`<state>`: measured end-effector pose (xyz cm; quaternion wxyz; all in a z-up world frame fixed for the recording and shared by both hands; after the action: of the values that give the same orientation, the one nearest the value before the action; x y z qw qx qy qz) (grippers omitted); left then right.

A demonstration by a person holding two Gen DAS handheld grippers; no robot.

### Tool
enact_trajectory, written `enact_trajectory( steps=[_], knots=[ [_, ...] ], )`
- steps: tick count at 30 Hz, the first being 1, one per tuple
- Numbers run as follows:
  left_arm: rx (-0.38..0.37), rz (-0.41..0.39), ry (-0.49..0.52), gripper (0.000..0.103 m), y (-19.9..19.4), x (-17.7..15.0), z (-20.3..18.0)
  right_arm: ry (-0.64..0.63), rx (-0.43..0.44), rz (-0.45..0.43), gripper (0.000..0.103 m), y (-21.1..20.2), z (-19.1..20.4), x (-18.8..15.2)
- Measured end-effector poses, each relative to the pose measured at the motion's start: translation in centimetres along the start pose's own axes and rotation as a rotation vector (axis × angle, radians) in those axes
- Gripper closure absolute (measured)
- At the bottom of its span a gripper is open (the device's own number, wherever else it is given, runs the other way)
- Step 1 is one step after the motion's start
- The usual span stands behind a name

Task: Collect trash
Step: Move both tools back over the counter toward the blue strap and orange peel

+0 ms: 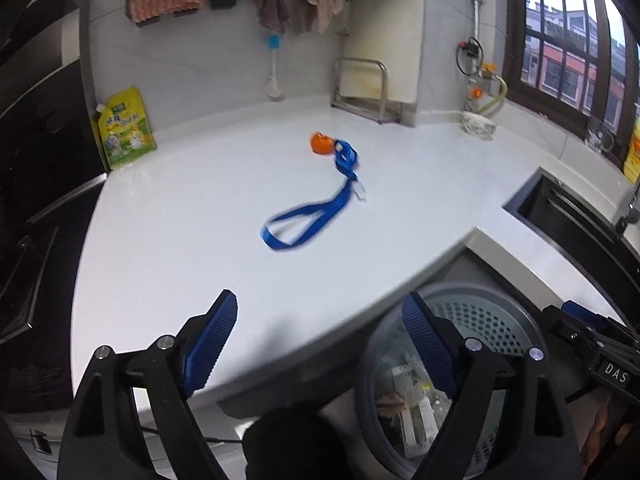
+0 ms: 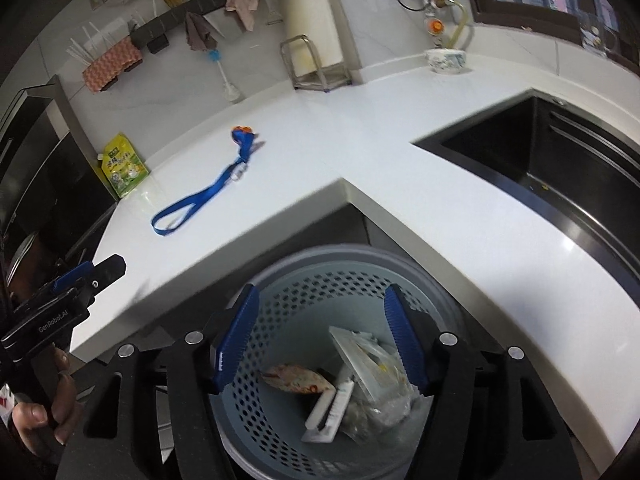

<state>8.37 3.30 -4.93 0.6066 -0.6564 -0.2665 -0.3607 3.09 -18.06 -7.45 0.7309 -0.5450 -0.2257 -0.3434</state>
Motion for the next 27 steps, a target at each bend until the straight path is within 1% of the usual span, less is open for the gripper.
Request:
enact_trajectory(
  steps=[3, 8, 15, 21, 27],
  knots=[
    [0.027, -0.014, -0.021, 0.017, 0.3, 1.2, 1.8, -0.032, 0.025, -0.003, 0.036, 1.3, 2.0, 1.5],
    [0.071, -0.02, -0.054, 0.017, 1.8, 2.7, 4.8, -0.095, 0.053, 0.013, 0.036, 4.8, 5.4, 4.4],
    [0.121, -0.038, -0.079, 0.017, 4.2, 5.4, 7.9, -0.178, 0.044, 0.042, 0.036, 11.4, 9.3, 8.2],
    [0.139, -0.026, -0.087, 0.017, 6.5, 7.0, 9.6, -0.171, 0.024, 0.108, 0.036, 17.8, 10.9, 10.6],
    [0.133, -0.023, -0.106, 0.017, 8.5, 8.1, 10.2, -0.171, -0.024, 0.139, 0.036, 21.2, 11.1, 11.6]
  ],
)
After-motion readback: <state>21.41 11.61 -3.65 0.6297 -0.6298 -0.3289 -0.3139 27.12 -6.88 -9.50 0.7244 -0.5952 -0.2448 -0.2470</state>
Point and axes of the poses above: each gripper's, at about its wrist camera, not at the fingertips, and y roughly the way its jaws point, z to its left, x to its top, the point moved 9 cm from there along y, roughly the way its jaws point, and after that the axes turned 3 degrees about -z, right-handed, at the moved point
